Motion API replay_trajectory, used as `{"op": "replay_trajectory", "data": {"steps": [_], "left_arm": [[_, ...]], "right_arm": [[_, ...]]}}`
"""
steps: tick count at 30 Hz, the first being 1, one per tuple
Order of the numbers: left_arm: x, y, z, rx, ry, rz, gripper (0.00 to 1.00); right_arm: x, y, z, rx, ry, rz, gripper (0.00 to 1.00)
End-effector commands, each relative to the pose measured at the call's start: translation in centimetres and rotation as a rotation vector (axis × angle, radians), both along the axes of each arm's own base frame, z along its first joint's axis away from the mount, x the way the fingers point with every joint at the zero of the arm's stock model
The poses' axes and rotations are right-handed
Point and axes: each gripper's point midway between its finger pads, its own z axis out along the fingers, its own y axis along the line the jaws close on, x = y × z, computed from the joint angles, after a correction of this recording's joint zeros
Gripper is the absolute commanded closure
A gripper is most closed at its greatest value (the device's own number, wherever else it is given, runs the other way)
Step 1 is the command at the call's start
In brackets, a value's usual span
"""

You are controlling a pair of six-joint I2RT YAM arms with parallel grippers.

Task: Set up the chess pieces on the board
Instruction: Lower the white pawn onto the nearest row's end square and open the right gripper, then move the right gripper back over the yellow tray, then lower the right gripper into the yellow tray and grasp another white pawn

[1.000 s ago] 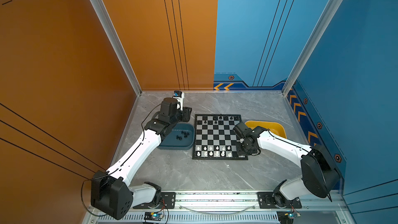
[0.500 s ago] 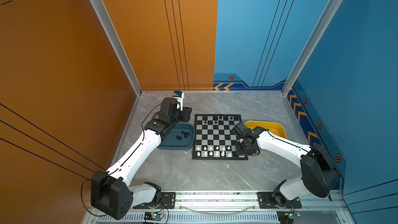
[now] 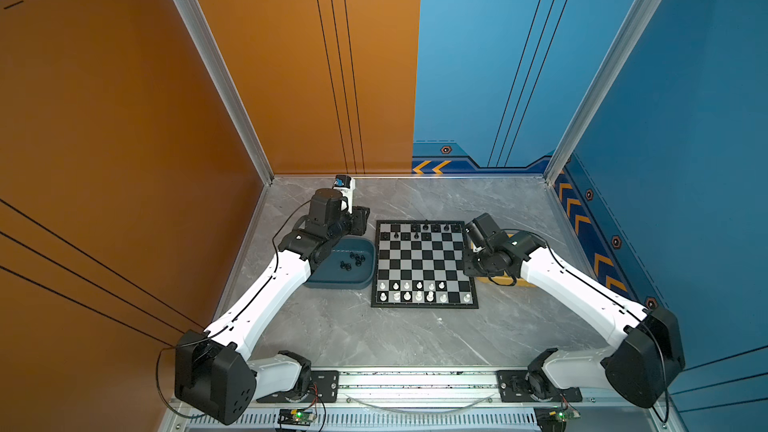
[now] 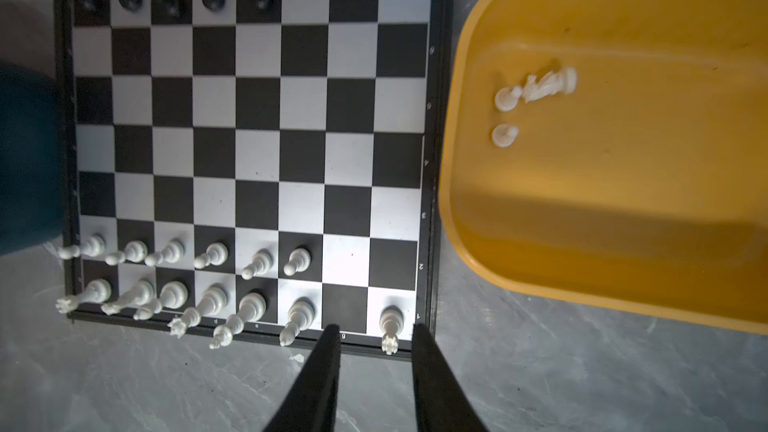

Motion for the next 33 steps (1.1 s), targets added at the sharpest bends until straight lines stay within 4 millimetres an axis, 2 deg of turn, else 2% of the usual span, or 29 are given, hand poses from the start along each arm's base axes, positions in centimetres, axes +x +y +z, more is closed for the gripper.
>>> {"op": "replay_trajectory", "data": {"steps": [1,4,8,16,25,33], "left_arm": [[-0.5,0.1,0.1,0.018,-0.002,0.002,0.54],[-0.5,0.0,0.1,0.017,-0.003,0.002,0.54],[-0.3,-0.2,0.0,0.017,0.002,0.0,0.54],[-0.1,-0.4,0.1,0.023,0.006,0.0,0.54],[0.0,-0.1,0.5,0.043,0.005,0.014,0.54],[0.2,-0.3,0.5,0.048,0.009,0.012,0.54]], "right_arm": [[0.8,-3.1,0.8,-0.061,-0.005,-0.032,0.68],[2.1,-5.1,0.1,-0.073,0.016,-0.066,0.68],[3.8,-6.6,-1.1,-0.085,0.046,-0.092,0.69],[7.8,-7.8,-4.3,-0.07,0.086,-0.119,0.74],[10.6,-7.3,-7.2,-0.046,0.13,-0.105,0.76],[11.5,-6.7,-9.1,-0.028,0.172,-0.084,0.77]]}}
